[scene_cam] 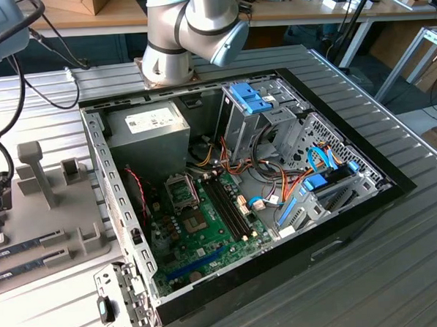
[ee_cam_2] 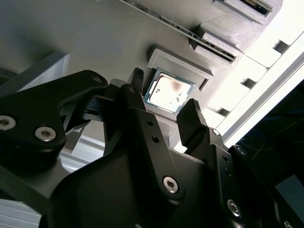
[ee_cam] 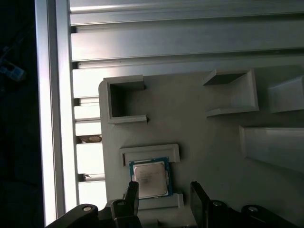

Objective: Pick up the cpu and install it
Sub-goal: 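Pick up the cpu and move it towards the insertion slot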

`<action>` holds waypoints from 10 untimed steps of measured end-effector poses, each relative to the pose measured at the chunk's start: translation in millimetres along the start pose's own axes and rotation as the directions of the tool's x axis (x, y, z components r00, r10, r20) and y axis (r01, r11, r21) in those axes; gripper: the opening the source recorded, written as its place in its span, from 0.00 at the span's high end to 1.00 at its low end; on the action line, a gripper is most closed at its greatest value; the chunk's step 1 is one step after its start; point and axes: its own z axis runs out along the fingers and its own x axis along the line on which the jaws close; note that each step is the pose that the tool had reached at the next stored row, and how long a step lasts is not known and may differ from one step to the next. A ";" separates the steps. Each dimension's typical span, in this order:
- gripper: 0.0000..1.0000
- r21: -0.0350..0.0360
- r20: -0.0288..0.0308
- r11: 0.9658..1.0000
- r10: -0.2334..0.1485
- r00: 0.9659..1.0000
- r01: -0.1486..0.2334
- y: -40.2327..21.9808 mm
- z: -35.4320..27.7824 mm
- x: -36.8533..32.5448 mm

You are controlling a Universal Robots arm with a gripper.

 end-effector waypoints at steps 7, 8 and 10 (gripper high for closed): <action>0.44 0.000 0.000 1.000 0.000 1.000 0.000 -0.2 2.9 0.4; 0.44 0.000 0.000 1.000 0.000 1.000 0.000 -0.2 3.4 0.5; 0.44 0.000 0.000 1.000 0.000 1.000 0.000 -0.2 4.8 0.7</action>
